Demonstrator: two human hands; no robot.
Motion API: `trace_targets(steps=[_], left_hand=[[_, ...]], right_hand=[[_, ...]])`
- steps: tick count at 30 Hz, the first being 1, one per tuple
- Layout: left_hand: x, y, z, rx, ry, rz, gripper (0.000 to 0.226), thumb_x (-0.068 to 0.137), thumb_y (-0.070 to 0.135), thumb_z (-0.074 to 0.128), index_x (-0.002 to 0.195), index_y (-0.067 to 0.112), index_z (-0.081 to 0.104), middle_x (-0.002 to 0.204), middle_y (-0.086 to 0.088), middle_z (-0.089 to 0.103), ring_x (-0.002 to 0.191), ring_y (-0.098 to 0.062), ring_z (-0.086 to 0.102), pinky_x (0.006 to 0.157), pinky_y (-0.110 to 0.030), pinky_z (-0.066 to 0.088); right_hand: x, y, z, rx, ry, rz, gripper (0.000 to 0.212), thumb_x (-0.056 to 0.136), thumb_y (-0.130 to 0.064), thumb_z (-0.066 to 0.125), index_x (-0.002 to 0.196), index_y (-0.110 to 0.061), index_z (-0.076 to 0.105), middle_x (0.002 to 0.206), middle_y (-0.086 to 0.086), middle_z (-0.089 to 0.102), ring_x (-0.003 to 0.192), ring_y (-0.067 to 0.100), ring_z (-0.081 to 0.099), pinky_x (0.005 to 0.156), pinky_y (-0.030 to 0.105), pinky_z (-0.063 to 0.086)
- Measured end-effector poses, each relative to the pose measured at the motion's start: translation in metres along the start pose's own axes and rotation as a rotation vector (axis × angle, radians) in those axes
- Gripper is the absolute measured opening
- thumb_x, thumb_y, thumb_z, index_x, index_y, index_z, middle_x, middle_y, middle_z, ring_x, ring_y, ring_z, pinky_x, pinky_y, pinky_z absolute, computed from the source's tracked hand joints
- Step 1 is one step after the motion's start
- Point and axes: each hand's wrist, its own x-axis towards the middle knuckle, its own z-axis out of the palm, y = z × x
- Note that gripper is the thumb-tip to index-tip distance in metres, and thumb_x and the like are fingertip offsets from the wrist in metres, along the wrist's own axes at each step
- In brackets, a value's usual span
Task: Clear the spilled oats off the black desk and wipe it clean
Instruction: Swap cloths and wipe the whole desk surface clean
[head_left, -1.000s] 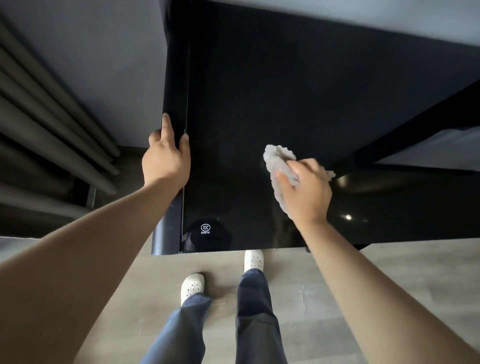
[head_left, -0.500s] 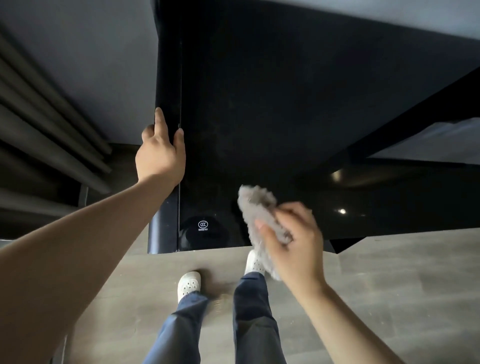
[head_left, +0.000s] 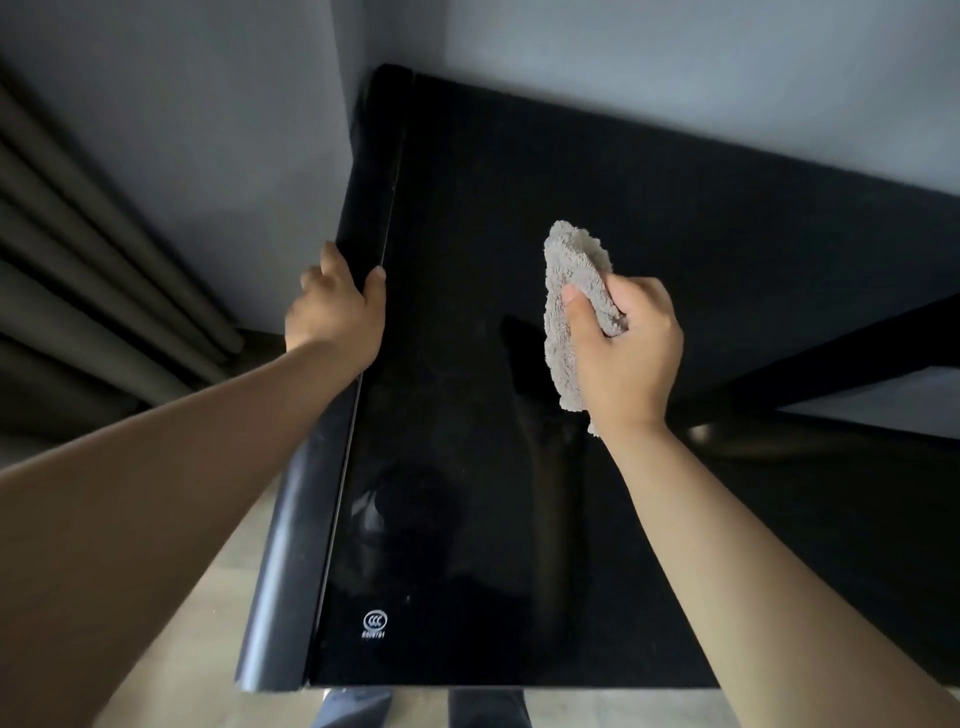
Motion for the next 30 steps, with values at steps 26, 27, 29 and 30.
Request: trace_targets(steps=[26, 27, 29, 30], left_hand=[[0.01, 0.021, -0.001, 0.066, 0.059, -0.141, 0.071, 0.088, 0.057, 0.028, 0.149, 0.021, 0.027, 0.136, -0.009, 0.052, 0.112, -0.038, 0.056, 0.087, -0.044, 0.046], [0.01, 0.021, -0.001, 0.068, 0.055, -0.145, 0.071, 0.088, 0.057, 0.029, 0.149, 0.021, 0.027, 0.135, -0.009, 0.052, 0.111, -0.038, 0.057, 0.086, -0.044, 0.046], [0.009, 0.021, -0.001, 0.066, 0.048, -0.143, 0.07, 0.089, 0.057, 0.029, 0.149, 0.021, 0.026, 0.134, -0.009, 0.053, 0.109, -0.037, 0.058, 0.084, -0.044, 0.046], [0.009, 0.022, -0.001, 0.062, 0.048, -0.143, 0.069, 0.089, 0.057, 0.029, 0.149, 0.021, 0.026, 0.134, -0.009, 0.053, 0.109, -0.037, 0.058, 0.084, -0.044, 0.047]], right_hand=[[0.256, 0.012, 0.18, -0.41, -0.412, -0.359, 0.026, 0.091, -0.042, 0.055, 0.098, -0.022, 0.07, 0.113, 0.0, 0.061, 0.104, 0.024, 0.055, 0.074, 0.035, 0.049], [0.245, 0.013, 0.173, -0.427, -0.418, -0.423, 0.027, 0.091, -0.042, 0.054, 0.101, -0.022, 0.07, 0.117, -0.001, 0.059, 0.103, 0.024, 0.055, 0.073, 0.036, 0.05], [0.215, 0.014, 0.154, -0.383, -0.446, -0.52, 0.027, 0.088, -0.042, 0.056, 0.1, -0.022, 0.07, 0.112, -0.002, 0.06, 0.096, 0.023, 0.057, 0.067, 0.037, 0.051], [0.199, 0.015, 0.144, -0.337, -0.465, -0.548, 0.026, 0.086, -0.041, 0.057, 0.098, -0.022, 0.07, 0.107, -0.004, 0.06, 0.091, 0.021, 0.058, 0.064, 0.037, 0.051]])
